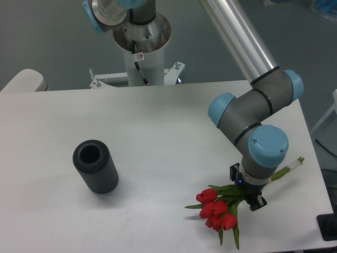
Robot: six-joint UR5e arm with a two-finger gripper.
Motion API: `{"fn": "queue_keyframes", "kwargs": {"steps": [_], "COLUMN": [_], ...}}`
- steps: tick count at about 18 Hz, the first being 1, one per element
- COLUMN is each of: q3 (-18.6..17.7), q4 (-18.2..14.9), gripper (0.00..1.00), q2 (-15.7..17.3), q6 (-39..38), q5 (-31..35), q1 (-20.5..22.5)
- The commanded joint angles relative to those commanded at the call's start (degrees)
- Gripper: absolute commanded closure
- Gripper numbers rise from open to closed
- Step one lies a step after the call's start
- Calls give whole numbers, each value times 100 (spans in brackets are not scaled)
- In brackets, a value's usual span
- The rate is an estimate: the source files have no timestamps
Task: Insert the flowers into the vase
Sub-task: 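Carry the held red tulip bunch up and over toward the black vase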
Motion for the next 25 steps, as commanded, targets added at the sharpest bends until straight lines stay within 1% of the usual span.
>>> {"fn": "queue_keyframes", "kwargs": {"steps": [4, 7, 10, 11, 13, 17, 20, 22, 25], "q3": [-35, -18, -61, -88, -359, -711, -861, -879, -949], "q4": [-17, -26, -88, -97, -44, -35, -35, -44, -35], "gripper": [100, 100, 100, 100, 100, 100, 100, 100, 100], "q2": [26, 44, 158, 202, 412, 825, 1133, 1300, 1520], "q6": [-26, -464, -641, -885, -1431, -1555, -1897, -2108, -2232], "q5": [-18, -53, -482, -666, -940, -1327, -1818, -2099, -2608], "q1": [-35, -132, -132, -132, -149, -228, -299, -369, -431]}}
